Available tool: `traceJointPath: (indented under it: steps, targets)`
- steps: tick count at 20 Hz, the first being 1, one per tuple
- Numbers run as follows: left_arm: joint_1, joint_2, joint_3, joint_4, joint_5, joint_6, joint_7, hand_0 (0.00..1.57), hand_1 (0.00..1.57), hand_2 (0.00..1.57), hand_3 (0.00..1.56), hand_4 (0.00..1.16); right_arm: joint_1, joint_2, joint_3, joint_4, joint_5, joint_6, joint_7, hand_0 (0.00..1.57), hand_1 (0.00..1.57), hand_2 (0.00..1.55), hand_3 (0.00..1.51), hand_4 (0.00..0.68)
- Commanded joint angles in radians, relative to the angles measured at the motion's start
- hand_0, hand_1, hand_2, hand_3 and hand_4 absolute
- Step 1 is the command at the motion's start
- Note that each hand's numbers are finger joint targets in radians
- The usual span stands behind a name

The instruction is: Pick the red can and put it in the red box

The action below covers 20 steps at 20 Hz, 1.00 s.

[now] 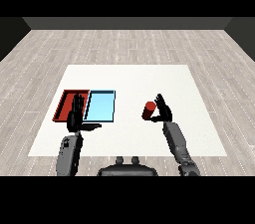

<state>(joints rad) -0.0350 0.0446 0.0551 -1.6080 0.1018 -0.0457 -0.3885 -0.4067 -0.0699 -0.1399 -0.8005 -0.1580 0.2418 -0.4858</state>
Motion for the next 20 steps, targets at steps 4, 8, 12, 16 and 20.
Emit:
traceJointPath:
  steps: [4, 8, 12, 16, 20]
  targets:
    - [0.01, 0.006, 0.001, -0.04, -0.003, 0.004, 0.024, 0.0, 0.0, 0.0, 0.0, 0.0, -0.027, 0.058, 0.028, 0.033, 0.006, -0.034, 0.002, 0.0, 0.0, 0.0, 0.0, 0.0]
    - [0.071, -0.003, -0.002, -0.061, -0.004, -0.003, -0.022, 0.0, 0.0, 0.0, 0.0, 0.0, -0.06, 0.008, -0.007, 0.117, -0.017, 0.025, -0.047, 0.0, 0.0, 0.0, 0.0, 0.0]
    - [0.023, -0.009, -0.013, -0.051, -0.014, 0.007, 0.001, 0.0, 0.0, 0.0, 0.0, 0.0, -0.14, 0.018, -0.008, 0.223, 0.002, 0.01, -0.075, 0.0, 0.0, 0.0, 0.0, 0.0]
    - [0.052, -0.017, -0.024, -0.026, -0.032, 0.007, -0.026, 0.0, 0.0, 0.0, 0.0, 0.0, -0.147, 0.059, 0.011, 0.203, 0.016, -0.047, -0.067, 0.0, 0.0, 0.0, 0.0, 0.0]
    - [0.005, 0.0, 0.006, -0.016, -0.003, 0.001, 0.0, 0.0, 0.0, 0.0, 0.0, 0.0, -0.178, 0.025, -0.016, 0.293, -0.006, 0.022, -0.081, 0.0, 0.0, 0.0, 0.0, 0.0]
